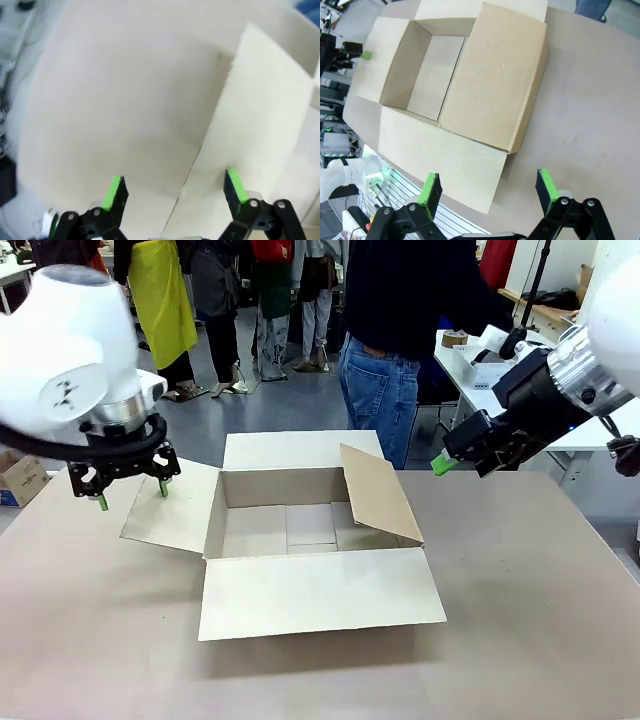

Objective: Pack the gift set into the box.
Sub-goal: Place both hands on the side flaps of the Package Box and spread them outward.

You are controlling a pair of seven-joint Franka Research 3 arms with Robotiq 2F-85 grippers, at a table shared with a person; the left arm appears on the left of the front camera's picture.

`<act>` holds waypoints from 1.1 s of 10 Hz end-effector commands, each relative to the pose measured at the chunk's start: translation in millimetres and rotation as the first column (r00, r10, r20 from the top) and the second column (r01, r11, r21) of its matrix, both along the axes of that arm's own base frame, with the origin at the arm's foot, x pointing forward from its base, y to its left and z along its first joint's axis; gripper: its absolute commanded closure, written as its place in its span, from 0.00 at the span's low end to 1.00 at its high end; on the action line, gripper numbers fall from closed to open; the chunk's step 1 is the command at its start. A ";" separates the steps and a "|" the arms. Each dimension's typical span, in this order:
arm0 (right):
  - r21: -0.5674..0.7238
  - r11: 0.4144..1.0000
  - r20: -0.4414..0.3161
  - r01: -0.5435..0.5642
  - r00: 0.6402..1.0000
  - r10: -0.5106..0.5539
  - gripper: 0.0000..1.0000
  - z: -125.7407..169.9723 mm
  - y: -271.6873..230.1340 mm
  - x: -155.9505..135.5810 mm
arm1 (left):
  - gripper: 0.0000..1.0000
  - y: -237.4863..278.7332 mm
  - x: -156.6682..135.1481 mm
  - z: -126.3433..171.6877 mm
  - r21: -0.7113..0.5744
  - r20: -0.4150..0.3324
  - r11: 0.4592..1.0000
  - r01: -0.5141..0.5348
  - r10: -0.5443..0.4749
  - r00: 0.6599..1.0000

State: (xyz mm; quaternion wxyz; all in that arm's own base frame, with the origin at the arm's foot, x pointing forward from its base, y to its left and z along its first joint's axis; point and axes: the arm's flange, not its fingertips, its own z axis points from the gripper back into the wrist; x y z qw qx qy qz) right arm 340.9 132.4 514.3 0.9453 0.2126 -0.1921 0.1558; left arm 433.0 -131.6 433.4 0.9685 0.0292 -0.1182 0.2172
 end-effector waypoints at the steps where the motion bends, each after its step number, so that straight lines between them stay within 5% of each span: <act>1: -0.007 1.000 0.002 0.027 1.000 -0.027 0.00 0.1 1.9 -1.4 | 0.00 36.0 -1.1 -26.8 -0.228 0.039 0.928 0.295 -0.294 0.955; 2: -0.007 1.000 0.002 0.027 1.000 -0.027 0.00 0.1 1.9 -1.4 | 0.00 0.0 0.0 0.0 0.000 0.000 1.000 0.000 0.000 1.000; 7: 0.000 1.000 0.000 0.000 1.000 0.000 0.00 0.0 0.0 0.0 | 0.00 0.0 0.0 0.0 0.000 0.000 1.000 0.000 0.000 1.000; 9: -0.343 0.936 0.031 0.075 0.997 -0.069 0.00 16.7 144.3 18.6 | 0.00 0.0 0.0 0.0 0.000 0.000 1.000 0.000 0.000 1.000; 11: -0.570 0.807 0.048 0.155 0.987 -0.156 0.00 13.9 218.0 15.7 | 0.00 0.0 0.0 0.0 0.000 0.000 1.000 0.000 0.000 1.000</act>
